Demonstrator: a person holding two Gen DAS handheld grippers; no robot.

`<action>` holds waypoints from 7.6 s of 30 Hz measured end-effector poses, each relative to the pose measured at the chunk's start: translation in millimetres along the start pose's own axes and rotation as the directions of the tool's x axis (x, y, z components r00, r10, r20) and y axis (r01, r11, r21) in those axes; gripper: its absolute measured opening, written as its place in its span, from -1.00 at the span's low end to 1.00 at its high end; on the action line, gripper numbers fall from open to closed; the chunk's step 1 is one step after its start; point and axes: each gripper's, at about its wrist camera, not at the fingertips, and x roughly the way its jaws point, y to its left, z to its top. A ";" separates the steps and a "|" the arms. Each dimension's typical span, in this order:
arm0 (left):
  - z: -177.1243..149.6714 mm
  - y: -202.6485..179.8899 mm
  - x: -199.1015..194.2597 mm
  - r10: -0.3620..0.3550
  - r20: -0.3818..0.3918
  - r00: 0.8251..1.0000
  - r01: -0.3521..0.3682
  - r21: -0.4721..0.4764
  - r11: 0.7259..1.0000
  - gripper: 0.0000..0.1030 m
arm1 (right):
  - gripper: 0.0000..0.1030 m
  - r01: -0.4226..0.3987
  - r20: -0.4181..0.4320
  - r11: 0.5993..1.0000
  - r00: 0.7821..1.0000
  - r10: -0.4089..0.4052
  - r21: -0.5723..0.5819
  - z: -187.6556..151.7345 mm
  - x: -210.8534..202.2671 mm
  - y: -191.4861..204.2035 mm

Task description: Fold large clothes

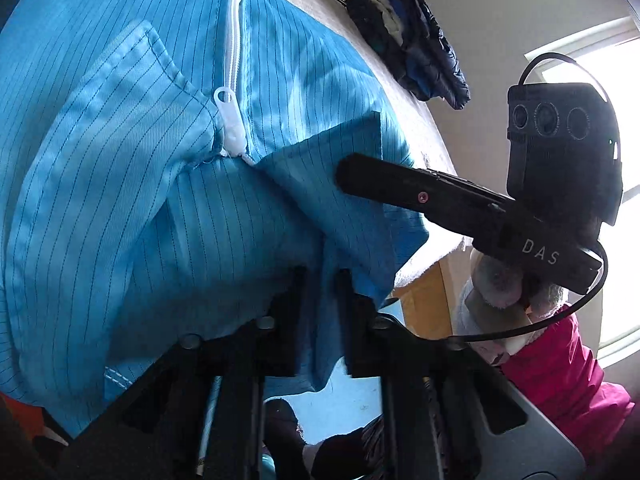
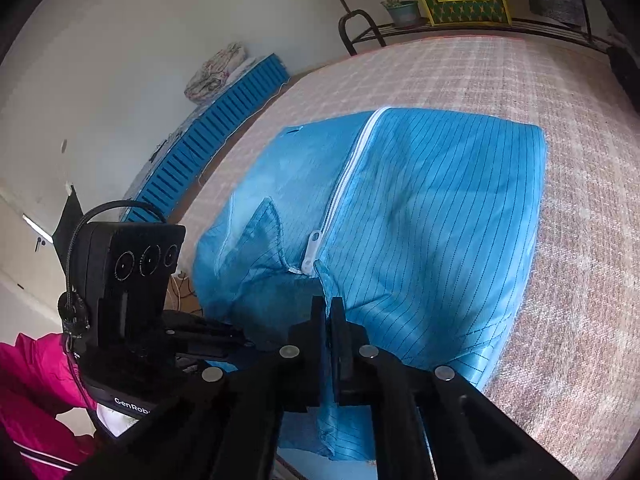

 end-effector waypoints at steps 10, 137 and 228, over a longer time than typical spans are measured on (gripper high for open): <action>-12.4 -15.3 -11.5 0.009 0.040 0.999 -0.013 0.084 0.996 -1.00 | -1.00 0.074 0.032 0.996 0.997 -0.076 0.051 12.5 -4.7 -13.8; 90.6 17.2 -115.8 0.413 0.349 0.841 -0.474 0.107 0.874 -0.85 | -0.91 0.393 0.080 0.919 0.916 -0.393 0.017 43.3 -49.4 12.6; 478.4 -295.8 204.5 0.274 0.530 0.802 -0.480 0.299 0.825 0.10 | -0.11 0.818 0.107 0.328 0.316 -0.943 0.473 218.5 -380.7 -407.4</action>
